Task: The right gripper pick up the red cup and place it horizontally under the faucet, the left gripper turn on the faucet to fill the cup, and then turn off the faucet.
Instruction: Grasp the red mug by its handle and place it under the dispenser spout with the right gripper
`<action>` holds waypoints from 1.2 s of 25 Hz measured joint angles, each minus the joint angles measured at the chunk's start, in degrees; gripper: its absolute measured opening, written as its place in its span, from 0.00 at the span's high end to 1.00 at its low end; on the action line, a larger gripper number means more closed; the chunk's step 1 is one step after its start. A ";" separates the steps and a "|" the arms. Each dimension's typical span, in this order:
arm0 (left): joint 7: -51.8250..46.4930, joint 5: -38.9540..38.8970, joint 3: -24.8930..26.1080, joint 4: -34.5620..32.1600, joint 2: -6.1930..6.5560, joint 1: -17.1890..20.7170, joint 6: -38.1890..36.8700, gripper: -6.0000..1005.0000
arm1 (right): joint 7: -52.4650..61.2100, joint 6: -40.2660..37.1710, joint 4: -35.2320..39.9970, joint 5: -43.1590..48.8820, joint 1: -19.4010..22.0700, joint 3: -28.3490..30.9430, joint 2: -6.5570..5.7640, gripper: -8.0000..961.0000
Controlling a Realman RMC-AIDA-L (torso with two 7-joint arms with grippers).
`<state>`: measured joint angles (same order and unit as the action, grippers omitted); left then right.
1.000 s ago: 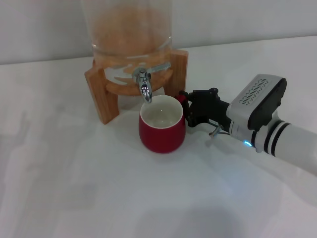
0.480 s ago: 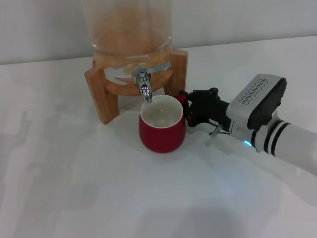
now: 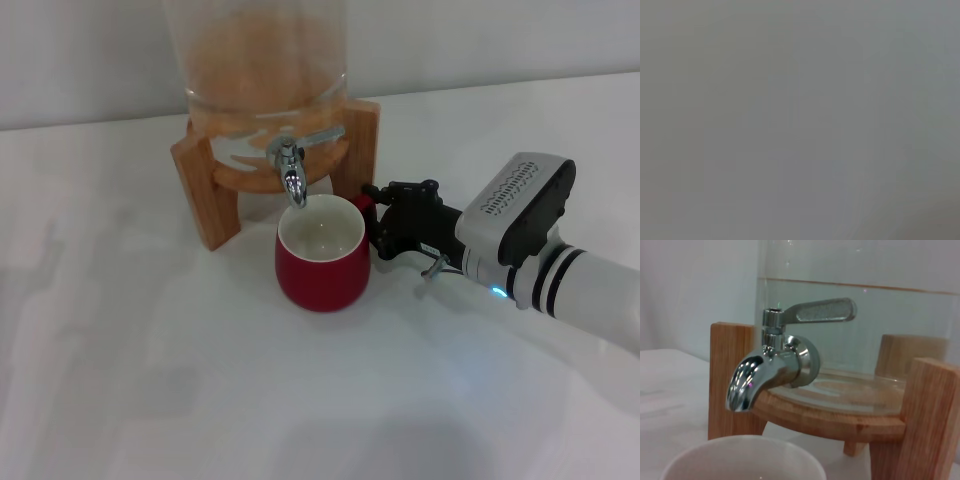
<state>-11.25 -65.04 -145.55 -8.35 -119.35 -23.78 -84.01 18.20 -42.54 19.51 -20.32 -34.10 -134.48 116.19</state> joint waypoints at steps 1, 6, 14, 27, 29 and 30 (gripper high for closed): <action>0.00 0.00 0.00 0.00 0.00 -0.03 0.14 0.17 | 0.01 0.00 0.00 0.01 0.00 0.03 0.00 0.77; 0.00 0.00 0.01 0.15 0.00 -0.16 0.31 0.17 | 0.03 0.22 -0.05 0.03 -0.33 0.09 0.00 0.76; 0.00 0.00 0.12 0.21 0.00 -0.16 0.42 0.17 | 0.07 2.79 -0.12 0.03 -1.29 0.11 0.00 0.76; 0.00 -0.08 0.36 0.18 -0.01 -0.26 1.25 0.17 | 0.09 2.01 -0.04 0.11 -0.29 0.19 -0.28 0.76; 0.00 -0.12 0.36 0.18 -0.01 -0.33 1.30 0.17 | 0.09 1.70 -0.02 0.11 -0.23 0.15 -0.28 0.76; 0.00 -0.16 0.36 0.21 0.00 -0.37 1.33 0.17 | 0.09 1.51 -0.02 0.11 -0.15 0.13 -0.29 0.76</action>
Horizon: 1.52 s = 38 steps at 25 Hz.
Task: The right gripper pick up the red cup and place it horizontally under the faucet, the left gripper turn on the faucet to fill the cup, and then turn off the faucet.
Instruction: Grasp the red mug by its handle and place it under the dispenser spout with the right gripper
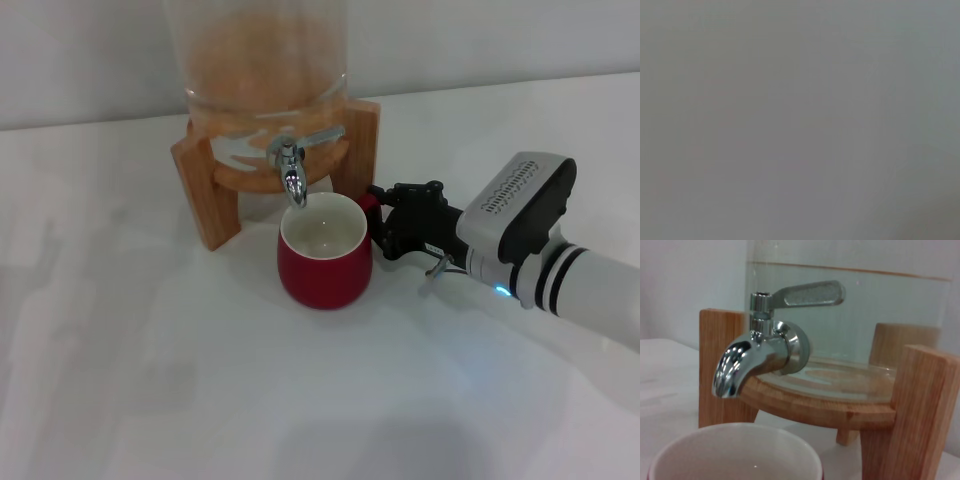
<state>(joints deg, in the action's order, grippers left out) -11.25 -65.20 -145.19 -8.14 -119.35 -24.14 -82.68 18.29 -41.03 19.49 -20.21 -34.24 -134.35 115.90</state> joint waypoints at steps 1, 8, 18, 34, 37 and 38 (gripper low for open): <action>0.00 -0.01 0.00 0.01 0.00 0.00 0.00 0.17 | 0.00 -0.27 0.01 0.00 0.11 -0.01 -0.02 0.76; 0.00 -0.02 -0.01 0.06 0.00 -0.03 0.00 0.17 | -0.01 -1.05 0.36 0.04 0.44 -0.30 -0.08 0.76; 0.00 0.04 -0.01 0.06 0.00 -0.03 0.00 0.17 | -0.01 -1.07 0.38 0.10 0.92 -0.39 -0.06 0.76; 0.00 0.08 -0.01 0.06 0.00 -0.03 0.41 0.17 | -0.10 -2.55 0.52 0.08 2.88 -0.38 -0.28 0.76; 0.00 0.06 -0.01 0.05 0.00 -0.03 0.46 0.17 | -0.07 -3.22 0.55 0.08 3.31 -0.38 -0.33 0.76; 0.00 0.05 -0.01 0.06 0.00 -0.03 0.47 0.17 | -0.07 -3.40 0.55 0.08 3.46 -0.38 -0.33 0.76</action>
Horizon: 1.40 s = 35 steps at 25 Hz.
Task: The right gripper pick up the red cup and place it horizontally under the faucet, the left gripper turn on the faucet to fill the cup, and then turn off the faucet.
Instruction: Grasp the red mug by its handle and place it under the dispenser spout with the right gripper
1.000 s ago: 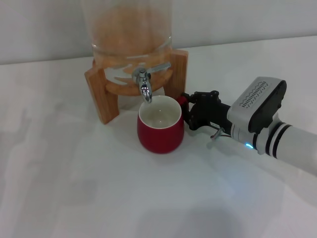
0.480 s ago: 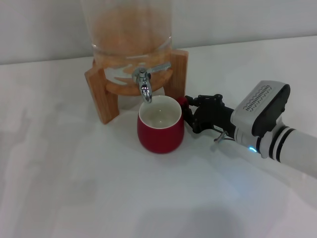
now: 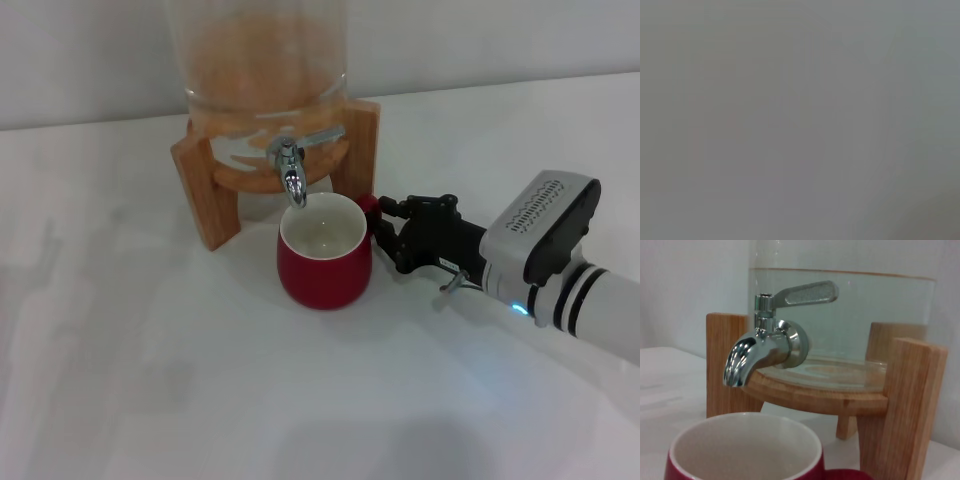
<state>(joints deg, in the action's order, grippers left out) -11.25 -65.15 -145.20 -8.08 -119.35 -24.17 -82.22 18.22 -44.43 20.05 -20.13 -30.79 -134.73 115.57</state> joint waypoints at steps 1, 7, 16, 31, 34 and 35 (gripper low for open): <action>0.00 0.00 0.00 0.00 0.00 0.00 0.01 0.17 | 0.01 -0.14 0.00 0.00 0.13 0.00 -0.01 0.76; 0.00 0.00 0.00 0.00 0.00 0.01 0.05 0.17 | -0.03 -0.44 0.00 0.12 0.95 0.00 -0.14 0.76; 0.00 -0.10 0.00 0.00 0.00 0.17 0.05 0.17 | -0.12 -0.94 -0.01 0.52 1.99 0.01 -0.27 0.76; 0.05 -0.28 0.00 0.00 0.00 0.09 0.74 0.17 | 0.06 -3.24 -0.25 1.59 3.51 0.53 -0.54 0.76; 0.09 -0.27 0.00 0.00 -0.05 0.16 0.91 0.17 | 0.06 -3.79 -0.26 1.59 3.95 0.53 -0.74 0.76; 0.11 -0.27 0.00 0.00 -0.06 0.19 0.92 0.17 | 0.06 -4.05 -0.36 1.59 4.12 0.53 -0.78 0.76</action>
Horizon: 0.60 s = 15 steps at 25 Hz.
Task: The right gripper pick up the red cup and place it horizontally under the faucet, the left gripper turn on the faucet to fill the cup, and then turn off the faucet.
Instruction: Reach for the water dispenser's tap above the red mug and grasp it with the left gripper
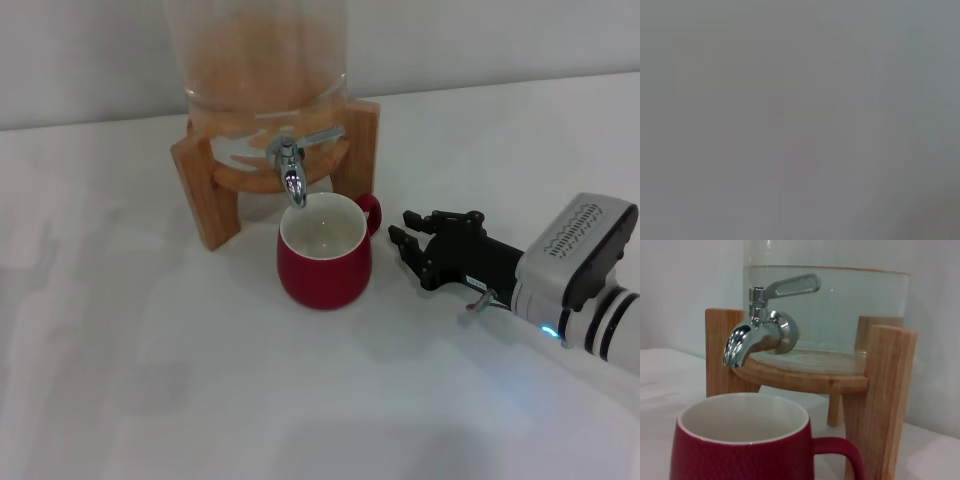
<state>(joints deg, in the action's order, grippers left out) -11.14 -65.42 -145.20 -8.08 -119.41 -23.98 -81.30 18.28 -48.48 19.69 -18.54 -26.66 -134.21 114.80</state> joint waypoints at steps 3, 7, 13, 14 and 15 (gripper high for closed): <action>0.16 0.01 0.00 0.00 -0.02 0.07 0.01 0.17 | 0.00 -0.73 -0.22 -0.06 0.37 0.05 -0.02 0.76; 0.19 0.03 0.00 0.00 -0.03 0.08 0.01 0.17 | 0.00 -1.07 -0.27 -0.14 0.86 0.08 -0.23 0.76; 0.19 0.04 0.00 0.00 -0.10 0.20 0.10 0.17 | 0.00 -2.56 -0.36 -0.47 1.94 0.18 -0.82 0.76; 0.19 0.04 0.00 0.00 -0.10 0.21 0.10 0.17 | 0.01 -2.78 -0.36 -0.52 2.10 0.20 -0.92 0.76; 0.20 0.04 0.00 -0.01 -0.11 0.26 0.10 0.17 | 0.03 -3.06 -0.36 -0.53 2.31 0.19 -1.00 0.75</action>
<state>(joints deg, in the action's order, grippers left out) -10.94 -65.38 -145.20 -8.09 -119.52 -23.72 -81.20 18.31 -51.54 19.33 -19.07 -24.35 -134.01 113.80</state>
